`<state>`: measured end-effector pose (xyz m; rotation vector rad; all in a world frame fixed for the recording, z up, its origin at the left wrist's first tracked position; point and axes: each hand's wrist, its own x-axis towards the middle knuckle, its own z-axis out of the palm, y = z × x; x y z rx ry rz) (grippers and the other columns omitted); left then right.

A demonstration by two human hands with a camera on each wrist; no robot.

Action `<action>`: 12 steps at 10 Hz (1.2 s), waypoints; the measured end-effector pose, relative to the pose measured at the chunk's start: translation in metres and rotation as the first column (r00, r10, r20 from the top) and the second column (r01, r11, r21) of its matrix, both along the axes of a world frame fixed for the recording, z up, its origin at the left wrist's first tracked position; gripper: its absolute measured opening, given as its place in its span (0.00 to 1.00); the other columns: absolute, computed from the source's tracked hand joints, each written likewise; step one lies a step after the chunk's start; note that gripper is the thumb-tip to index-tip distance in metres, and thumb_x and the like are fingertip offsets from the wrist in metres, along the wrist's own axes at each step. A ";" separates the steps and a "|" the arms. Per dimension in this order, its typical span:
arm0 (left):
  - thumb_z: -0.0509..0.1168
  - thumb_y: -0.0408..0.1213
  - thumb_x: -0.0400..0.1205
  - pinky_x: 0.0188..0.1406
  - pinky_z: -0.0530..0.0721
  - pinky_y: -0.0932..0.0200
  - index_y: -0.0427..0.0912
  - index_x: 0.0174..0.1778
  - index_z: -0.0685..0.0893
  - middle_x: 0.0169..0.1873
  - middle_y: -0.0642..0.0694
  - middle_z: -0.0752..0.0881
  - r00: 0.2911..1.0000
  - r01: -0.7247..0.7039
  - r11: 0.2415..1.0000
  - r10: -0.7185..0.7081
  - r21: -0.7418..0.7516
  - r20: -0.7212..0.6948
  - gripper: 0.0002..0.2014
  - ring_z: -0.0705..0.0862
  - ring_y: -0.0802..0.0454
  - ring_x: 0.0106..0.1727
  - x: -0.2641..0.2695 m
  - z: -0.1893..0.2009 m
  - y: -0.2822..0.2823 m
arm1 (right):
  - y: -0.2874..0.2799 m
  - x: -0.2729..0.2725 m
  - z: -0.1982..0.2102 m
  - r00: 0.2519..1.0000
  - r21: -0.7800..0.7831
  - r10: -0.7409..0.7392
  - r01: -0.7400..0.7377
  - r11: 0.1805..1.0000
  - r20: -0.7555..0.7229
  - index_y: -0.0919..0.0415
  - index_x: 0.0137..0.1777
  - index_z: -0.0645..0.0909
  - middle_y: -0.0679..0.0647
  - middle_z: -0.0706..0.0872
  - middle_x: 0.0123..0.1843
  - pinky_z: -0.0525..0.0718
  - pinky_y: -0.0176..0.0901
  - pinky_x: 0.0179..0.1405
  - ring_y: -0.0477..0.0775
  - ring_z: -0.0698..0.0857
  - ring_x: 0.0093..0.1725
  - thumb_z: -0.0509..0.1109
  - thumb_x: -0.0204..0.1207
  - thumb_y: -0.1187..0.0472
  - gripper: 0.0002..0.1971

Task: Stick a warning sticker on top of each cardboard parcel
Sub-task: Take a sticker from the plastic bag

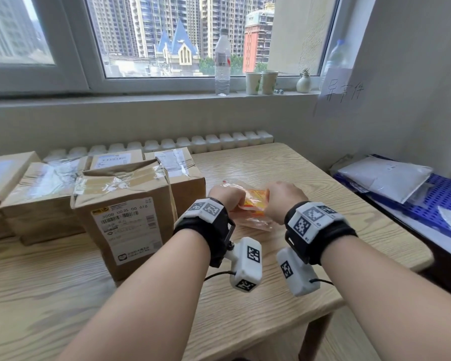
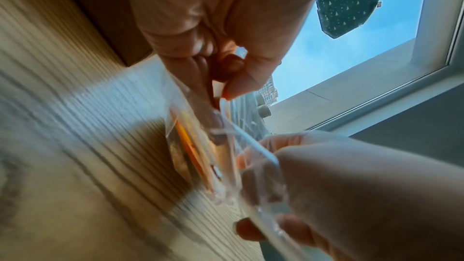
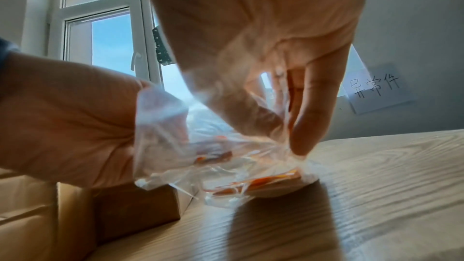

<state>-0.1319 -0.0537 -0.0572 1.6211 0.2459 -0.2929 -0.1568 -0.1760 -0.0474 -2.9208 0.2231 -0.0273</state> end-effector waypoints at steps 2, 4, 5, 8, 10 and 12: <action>0.72 0.18 0.70 0.50 0.90 0.50 0.30 0.42 0.85 0.43 0.32 0.90 0.997 0.063 0.995 -0.059 0.083 -0.038 0.07 0.92 0.46 0.42 -0.002 -0.004 0.009 | 0.004 -0.001 0.002 0.995 0.002 0.064 -0.064 0.998 0.082 0.52 0.51 0.84 0.51 0.86 0.51 0.77 0.44 0.43 0.54 0.84 0.50 0.72 0.74 0.48 0.11; 0.71 0.18 0.59 0.55 0.85 0.47 0.36 0.66 0.75 0.48 0.33 0.89 0.974 0.212 0.974 -0.204 0.081 -0.099 0.36 0.90 0.40 0.46 0.007 -0.011 0.006 | 0.008 0.009 -0.002 0.987 0.025 -0.009 0.005 1.000 0.160 0.57 0.55 0.84 0.56 0.87 0.55 0.79 0.45 0.47 0.59 0.85 0.54 0.63 0.77 0.61 0.11; 0.65 0.14 0.68 0.50 0.85 0.48 0.32 0.54 0.76 0.44 0.28 0.87 0.962 0.270 0.954 -0.262 0.132 -0.071 0.20 0.89 0.39 0.41 -0.008 0.006 0.010 | 0.004 0.011 -0.003 0.977 0.146 -0.104 0.077 0.986 0.184 0.60 0.54 0.83 0.59 0.87 0.53 0.76 0.43 0.44 0.62 0.84 0.54 0.62 0.77 0.62 0.10; 0.75 0.31 0.73 0.48 0.91 0.46 0.32 0.42 0.90 0.43 0.36 0.91 0.998 0.043 0.963 -0.052 0.267 0.026 0.06 0.91 0.45 0.43 0.014 -0.016 0.013 | 0.005 0.011 0.000 0.988 0.241 0.064 -0.097 0.966 0.141 0.51 0.41 0.78 0.49 0.85 0.47 0.82 0.47 0.52 0.53 0.83 0.50 0.64 0.71 0.65 0.08; 0.71 0.27 0.69 0.51 0.90 0.46 0.40 0.35 0.89 0.37 0.42 0.89 0.984 0.135 0.935 -0.166 0.327 0.069 0.04 0.89 0.47 0.43 0.015 -0.011 0.005 | 0.004 0.019 -0.002 0.987 0.150 0.063 -0.085 0.985 0.150 0.50 0.51 0.81 0.48 0.86 0.49 0.78 0.44 0.45 0.52 0.83 0.49 0.69 0.76 0.51 0.07; 0.68 0.30 0.66 0.42 0.87 0.55 0.42 0.24 0.85 0.28 0.46 0.82 0.963 0.172 0.857 -0.250 0.486 0.100 0.06 0.82 0.48 0.36 0.019 -0.009 0.007 | 0.002 0.024 -0.004 0.964 0.211 -0.152 0.106 0.972 0.216 0.61 0.55 0.84 0.59 0.87 0.54 0.74 0.43 0.45 0.62 0.84 0.54 0.62 0.78 0.60 0.11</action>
